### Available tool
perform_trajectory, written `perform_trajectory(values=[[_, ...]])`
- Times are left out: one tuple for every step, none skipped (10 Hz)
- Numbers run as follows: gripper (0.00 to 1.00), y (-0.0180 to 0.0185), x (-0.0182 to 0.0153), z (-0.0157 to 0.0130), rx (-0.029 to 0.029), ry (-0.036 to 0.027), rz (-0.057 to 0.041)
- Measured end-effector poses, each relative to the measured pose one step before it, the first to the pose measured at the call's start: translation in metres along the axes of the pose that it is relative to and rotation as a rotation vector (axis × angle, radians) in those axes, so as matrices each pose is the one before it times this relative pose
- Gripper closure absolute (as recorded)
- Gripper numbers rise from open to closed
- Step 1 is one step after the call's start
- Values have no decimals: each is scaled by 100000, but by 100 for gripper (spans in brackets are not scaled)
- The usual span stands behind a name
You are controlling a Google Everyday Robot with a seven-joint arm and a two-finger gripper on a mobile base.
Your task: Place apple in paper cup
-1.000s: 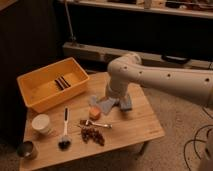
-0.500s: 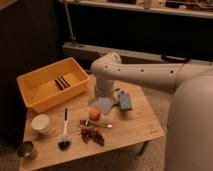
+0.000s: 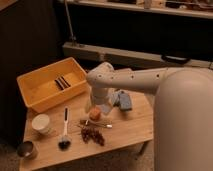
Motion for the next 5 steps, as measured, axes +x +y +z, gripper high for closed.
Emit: perform_trajectory(values=[[20,541,-188,622,-719,280,-1349],[20,616,-650,739,-1179,3,-1429],[20,106,-469,398,-812,126,-421],[20,3,-533,509,-1127,340,-565],[20,-53,-519,525,-957,344,-368]])
